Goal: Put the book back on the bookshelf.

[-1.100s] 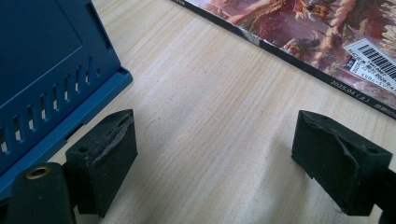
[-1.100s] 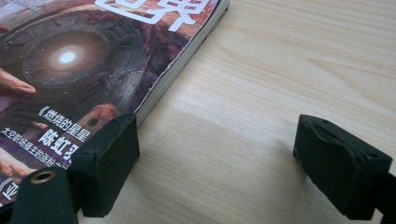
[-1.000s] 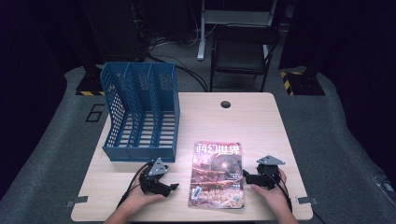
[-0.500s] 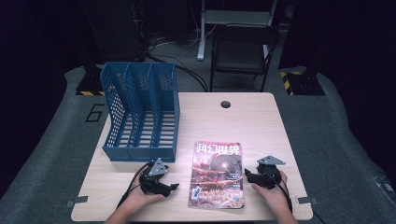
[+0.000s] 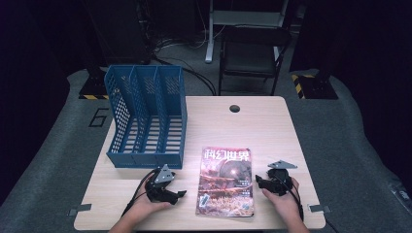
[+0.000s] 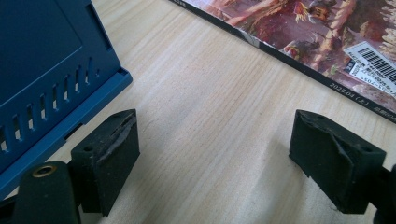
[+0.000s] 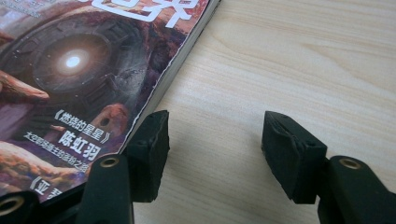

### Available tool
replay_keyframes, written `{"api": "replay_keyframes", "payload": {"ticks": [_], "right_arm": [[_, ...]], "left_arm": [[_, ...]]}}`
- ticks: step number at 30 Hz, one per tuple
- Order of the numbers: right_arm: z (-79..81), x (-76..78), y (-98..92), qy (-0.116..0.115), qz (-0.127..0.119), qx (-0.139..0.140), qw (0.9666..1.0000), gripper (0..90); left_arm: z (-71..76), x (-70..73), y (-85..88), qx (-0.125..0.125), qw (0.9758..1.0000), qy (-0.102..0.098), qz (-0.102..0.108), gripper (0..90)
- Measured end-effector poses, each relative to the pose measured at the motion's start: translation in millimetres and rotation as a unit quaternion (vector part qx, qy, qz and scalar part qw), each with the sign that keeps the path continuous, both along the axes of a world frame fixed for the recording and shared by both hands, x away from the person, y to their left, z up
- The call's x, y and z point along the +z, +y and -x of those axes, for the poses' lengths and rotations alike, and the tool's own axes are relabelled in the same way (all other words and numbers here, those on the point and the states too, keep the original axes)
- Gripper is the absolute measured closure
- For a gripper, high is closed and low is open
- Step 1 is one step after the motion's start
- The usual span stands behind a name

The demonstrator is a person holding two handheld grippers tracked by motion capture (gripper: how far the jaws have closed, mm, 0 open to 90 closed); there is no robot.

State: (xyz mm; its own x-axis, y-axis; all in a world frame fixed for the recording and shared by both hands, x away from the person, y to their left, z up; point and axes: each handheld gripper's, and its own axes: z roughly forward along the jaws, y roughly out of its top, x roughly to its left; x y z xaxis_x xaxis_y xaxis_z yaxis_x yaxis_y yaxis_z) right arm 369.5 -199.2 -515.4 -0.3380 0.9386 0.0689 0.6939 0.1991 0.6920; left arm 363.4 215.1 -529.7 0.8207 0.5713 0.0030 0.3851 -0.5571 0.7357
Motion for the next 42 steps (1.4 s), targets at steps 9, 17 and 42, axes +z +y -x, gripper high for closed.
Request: {"api": "replay_keyframes", "payload": {"ticks": [9,17,42], "right_arm": [[2.7,6.1,7.6,-0.003,-0.019,0.012,0.9998,38.3],[4.8,9.5,16.6,-0.003,-0.027,0.028,0.9992,36.1],[6.9,8.2,31.1,0.005,-0.032,0.049,0.9983,29.5]], "left_arm": [[-0.2,-0.6,-1.5,0.004,1.0000,0.000,0.005,15.9],[1.1,0.1,-3.4,0.015,0.9999,0.003,0.003,16.0],[5.6,13.8,-43.4,0.015,0.9977,0.057,0.035,20.7]]}}
